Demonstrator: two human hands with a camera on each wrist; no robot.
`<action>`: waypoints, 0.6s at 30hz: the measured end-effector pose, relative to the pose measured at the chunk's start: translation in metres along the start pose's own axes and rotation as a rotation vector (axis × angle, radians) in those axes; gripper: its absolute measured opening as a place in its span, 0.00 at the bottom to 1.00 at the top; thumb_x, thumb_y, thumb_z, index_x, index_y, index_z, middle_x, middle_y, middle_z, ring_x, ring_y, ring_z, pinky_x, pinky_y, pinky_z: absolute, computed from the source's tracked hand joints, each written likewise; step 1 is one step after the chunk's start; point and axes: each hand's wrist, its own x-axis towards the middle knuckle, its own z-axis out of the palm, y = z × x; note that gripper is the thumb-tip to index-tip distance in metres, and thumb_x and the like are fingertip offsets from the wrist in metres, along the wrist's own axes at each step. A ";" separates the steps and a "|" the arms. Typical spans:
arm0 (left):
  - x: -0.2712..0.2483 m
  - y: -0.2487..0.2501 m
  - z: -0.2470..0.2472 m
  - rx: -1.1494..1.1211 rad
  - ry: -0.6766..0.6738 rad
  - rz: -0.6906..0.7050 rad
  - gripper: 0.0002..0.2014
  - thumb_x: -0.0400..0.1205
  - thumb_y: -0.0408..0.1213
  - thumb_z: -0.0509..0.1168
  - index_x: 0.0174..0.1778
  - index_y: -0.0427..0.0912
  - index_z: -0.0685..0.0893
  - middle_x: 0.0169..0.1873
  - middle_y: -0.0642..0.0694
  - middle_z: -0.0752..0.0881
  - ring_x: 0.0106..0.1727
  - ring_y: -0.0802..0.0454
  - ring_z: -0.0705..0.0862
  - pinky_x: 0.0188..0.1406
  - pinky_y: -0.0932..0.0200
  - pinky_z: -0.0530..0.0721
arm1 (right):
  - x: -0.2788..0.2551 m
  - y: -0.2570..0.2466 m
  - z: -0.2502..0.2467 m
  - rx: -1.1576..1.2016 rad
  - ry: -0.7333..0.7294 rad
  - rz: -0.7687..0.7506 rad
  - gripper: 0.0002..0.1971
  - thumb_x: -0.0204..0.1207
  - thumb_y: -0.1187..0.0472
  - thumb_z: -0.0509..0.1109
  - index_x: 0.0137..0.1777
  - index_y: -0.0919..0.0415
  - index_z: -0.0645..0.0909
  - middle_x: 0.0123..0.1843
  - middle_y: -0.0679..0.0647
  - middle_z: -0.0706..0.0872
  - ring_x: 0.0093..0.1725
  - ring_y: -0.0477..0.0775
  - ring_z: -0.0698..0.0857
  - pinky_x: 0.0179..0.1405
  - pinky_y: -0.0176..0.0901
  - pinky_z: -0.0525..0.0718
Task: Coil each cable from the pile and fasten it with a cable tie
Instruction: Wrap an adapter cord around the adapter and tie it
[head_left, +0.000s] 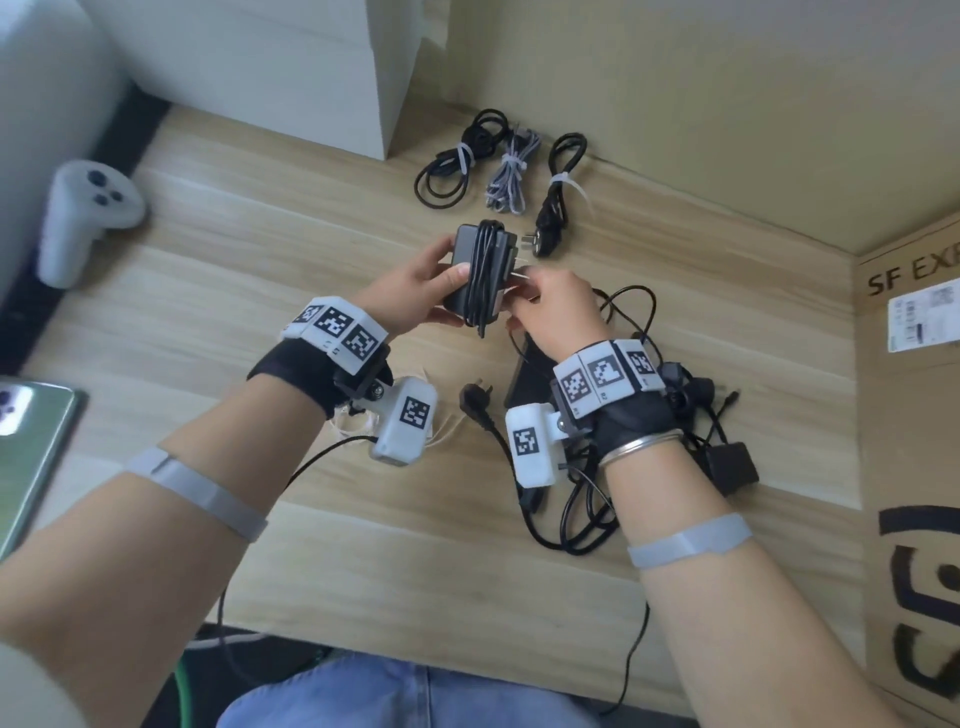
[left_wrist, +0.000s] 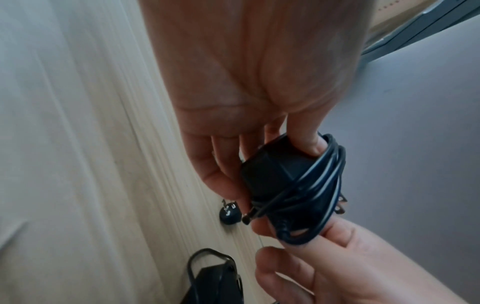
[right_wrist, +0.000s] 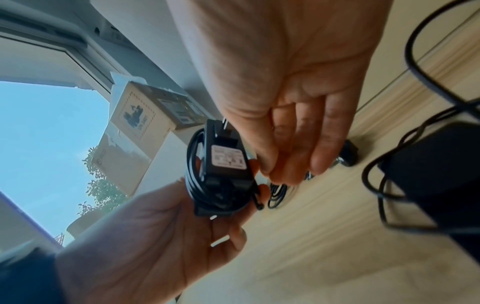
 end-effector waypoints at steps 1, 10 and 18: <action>-0.003 -0.003 -0.005 0.009 0.008 0.003 0.20 0.86 0.35 0.52 0.76 0.42 0.61 0.55 0.42 0.81 0.46 0.52 0.85 0.42 0.60 0.87 | 0.001 -0.001 0.006 -0.012 -0.014 0.003 0.07 0.77 0.66 0.66 0.47 0.57 0.85 0.37 0.48 0.86 0.31 0.46 0.87 0.35 0.26 0.79; -0.029 -0.023 -0.034 0.065 0.101 -0.020 0.19 0.86 0.37 0.52 0.74 0.42 0.64 0.51 0.45 0.81 0.42 0.57 0.85 0.40 0.61 0.86 | 0.004 -0.012 0.062 -0.204 -0.253 0.016 0.06 0.72 0.57 0.73 0.48 0.52 0.87 0.35 0.48 0.84 0.41 0.53 0.83 0.46 0.41 0.80; -0.036 -0.029 -0.042 0.070 0.114 -0.031 0.18 0.87 0.36 0.52 0.73 0.39 0.64 0.53 0.42 0.80 0.42 0.57 0.85 0.43 0.55 0.86 | 0.006 -0.010 0.088 -0.394 -0.359 0.042 0.07 0.72 0.53 0.72 0.42 0.54 0.78 0.33 0.46 0.79 0.38 0.51 0.80 0.39 0.42 0.75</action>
